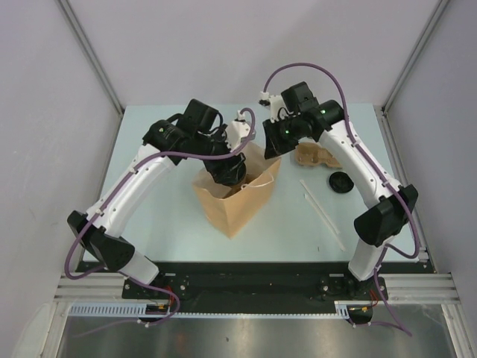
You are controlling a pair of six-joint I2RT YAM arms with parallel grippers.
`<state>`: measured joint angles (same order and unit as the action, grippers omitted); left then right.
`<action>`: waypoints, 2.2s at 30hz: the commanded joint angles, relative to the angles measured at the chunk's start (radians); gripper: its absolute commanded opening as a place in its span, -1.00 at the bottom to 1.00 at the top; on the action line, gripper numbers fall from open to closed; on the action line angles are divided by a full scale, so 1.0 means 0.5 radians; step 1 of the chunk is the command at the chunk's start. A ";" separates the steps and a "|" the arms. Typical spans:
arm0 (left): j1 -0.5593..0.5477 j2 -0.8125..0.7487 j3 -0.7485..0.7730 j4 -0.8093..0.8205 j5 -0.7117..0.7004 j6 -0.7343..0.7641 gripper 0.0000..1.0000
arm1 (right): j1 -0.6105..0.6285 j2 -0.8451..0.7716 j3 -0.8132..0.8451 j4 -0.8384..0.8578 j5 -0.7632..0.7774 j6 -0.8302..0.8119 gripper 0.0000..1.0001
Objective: Pack the takeout coffee
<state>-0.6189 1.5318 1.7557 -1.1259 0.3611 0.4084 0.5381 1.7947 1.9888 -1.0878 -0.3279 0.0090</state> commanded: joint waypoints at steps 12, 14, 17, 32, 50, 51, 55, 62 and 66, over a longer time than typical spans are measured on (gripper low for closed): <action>0.001 -0.115 0.032 -0.110 0.122 0.223 -0.44 | -0.137 0.138 0.538 -0.392 -0.458 -0.573 0.61; 0.002 -0.121 0.023 -0.114 0.128 0.214 -0.44 | -0.137 0.215 0.633 -0.350 -0.436 -0.671 0.72; 0.001 -0.131 0.004 -0.111 0.140 0.202 -0.44 | -0.110 0.261 0.670 -0.257 -0.458 -0.919 0.83; 0.001 -0.195 -0.155 -0.068 0.131 0.208 -0.43 | 0.080 0.445 0.692 -0.224 -0.734 -1.487 0.61; 0.167 -0.223 -0.140 -0.058 0.042 0.260 -0.46 | 0.084 0.289 0.558 -0.178 -0.571 -1.034 -1.00; 0.167 -0.220 -0.146 -0.052 0.039 0.257 -0.46 | 0.090 0.258 0.505 -0.162 -0.587 -1.024 -1.00; 0.167 -0.235 -0.204 -0.009 0.051 0.269 -0.46 | 0.120 0.145 0.305 -0.061 -0.547 -1.006 -0.57; 0.167 -0.263 -0.281 0.000 0.057 0.312 -0.46 | 0.145 0.303 0.517 -0.073 -0.522 -0.984 0.01; 0.164 -0.260 -0.281 0.021 0.054 0.303 -0.46 | 0.169 0.393 0.566 -0.141 -0.538 -1.073 -0.08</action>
<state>-0.5346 1.4410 1.6157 -1.1500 0.3767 0.5358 0.6090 1.9472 2.2181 -1.1500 -0.5987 -0.4980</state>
